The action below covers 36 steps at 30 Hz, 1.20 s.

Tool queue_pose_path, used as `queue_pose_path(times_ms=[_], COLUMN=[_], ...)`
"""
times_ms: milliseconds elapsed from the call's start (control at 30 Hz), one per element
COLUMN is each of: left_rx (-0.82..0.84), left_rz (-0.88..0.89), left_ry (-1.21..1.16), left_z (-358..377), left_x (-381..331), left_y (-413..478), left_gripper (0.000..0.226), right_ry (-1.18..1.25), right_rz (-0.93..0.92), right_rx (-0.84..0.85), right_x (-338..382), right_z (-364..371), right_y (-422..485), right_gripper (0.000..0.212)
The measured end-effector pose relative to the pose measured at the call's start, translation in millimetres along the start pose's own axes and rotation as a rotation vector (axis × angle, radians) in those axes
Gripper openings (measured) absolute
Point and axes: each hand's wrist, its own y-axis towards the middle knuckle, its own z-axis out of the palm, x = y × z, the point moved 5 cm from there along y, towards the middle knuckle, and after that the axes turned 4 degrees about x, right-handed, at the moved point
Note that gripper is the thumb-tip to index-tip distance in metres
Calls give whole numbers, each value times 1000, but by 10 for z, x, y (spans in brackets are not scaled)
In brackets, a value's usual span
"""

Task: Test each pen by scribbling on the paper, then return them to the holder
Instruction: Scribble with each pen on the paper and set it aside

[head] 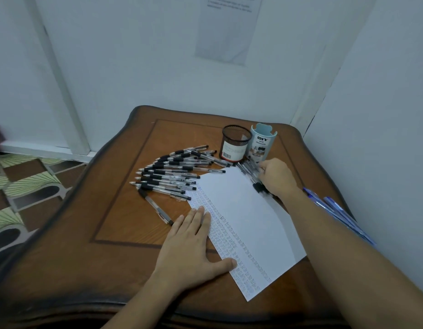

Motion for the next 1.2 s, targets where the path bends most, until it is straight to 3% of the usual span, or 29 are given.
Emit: queue_pose_path(times_ms=[133, 233, 367, 433, 567, 733, 833, 933, 1067, 1200], left_rx=[-9, -13, -10, -5, -1, 2, 13, 15, 13, 6], left_rz=[1, -1, 1, 1, -4, -4, -3, -6, -10, -9], left_ry=[-9, -12, -14, -8, 0, 2, 1, 8, 16, 11], left_z=[-6, -7, 3, 4, -5, 10, 20, 22, 26, 34], left_x=[-2, 0, 7, 13, 12, 13, 13, 22, 20, 22], left_y=[-4, -4, -2, 2, 9, 16, 20, 21, 25, 24], left_gripper=[114, 114, 114, 115, 116, 117, 118, 121, 122, 120], right_ry=[-175, -185, 53, -32, -227, -175, 42, 592, 1397, 1776], right_rz=[59, -68, -282, -296, -288, -213, -154, -1, 198, 303], right_rx=[-50, -135, 110, 182, 111, 147, 149, 89, -3, -59], right_x=[26, 238, 660, 821, 959, 799, 650, 460, 210, 169], right_z=[24, -9, 241, 385, 441, 298, 176, 20, -40, -4], right_y=[-6, -54, -25, -33, -103, -267, -396, -545, -740, -882], right_gripper=[31, 31, 41, 46, 39, 23, 16, 2, 10, 10])
